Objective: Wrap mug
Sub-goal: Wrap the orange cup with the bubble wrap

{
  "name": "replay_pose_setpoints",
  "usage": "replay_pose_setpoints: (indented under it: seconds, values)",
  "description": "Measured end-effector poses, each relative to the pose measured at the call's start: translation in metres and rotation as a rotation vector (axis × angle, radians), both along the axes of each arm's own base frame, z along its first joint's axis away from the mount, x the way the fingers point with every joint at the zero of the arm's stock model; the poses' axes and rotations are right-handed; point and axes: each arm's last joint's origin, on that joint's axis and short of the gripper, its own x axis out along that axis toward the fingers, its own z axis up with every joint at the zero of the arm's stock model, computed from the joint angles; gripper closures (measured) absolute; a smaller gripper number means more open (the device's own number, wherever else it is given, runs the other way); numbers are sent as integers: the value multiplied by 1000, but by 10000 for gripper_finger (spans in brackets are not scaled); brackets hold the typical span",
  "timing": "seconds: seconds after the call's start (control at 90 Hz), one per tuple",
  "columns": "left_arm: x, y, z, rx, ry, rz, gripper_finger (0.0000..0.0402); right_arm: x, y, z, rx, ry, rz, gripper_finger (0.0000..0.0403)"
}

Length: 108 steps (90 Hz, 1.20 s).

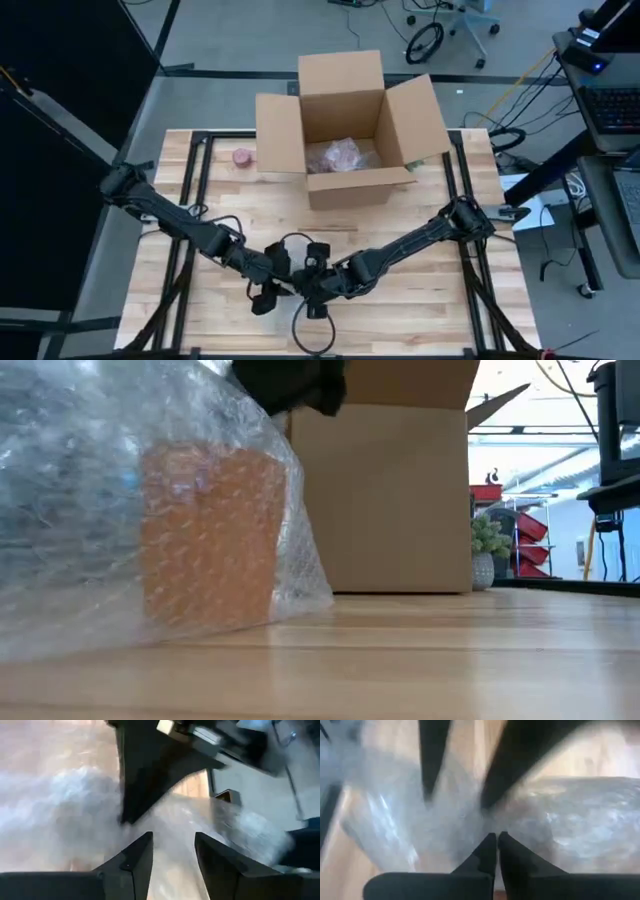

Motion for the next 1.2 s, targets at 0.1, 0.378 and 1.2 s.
replay_pose_setpoints:
  seconds: [0.1,0.378,1.2]
  values:
    - [-7,3,10,-50,2,17,267,-4,-1,0,18,46,-11,403]
    - [-28,15,47,-158,-91,50,267,-7,-1,-3,50,99,6,403]
    - [0,-8,-12,-23,-50,166,267,1,-18,-5,114,116,-37,403]
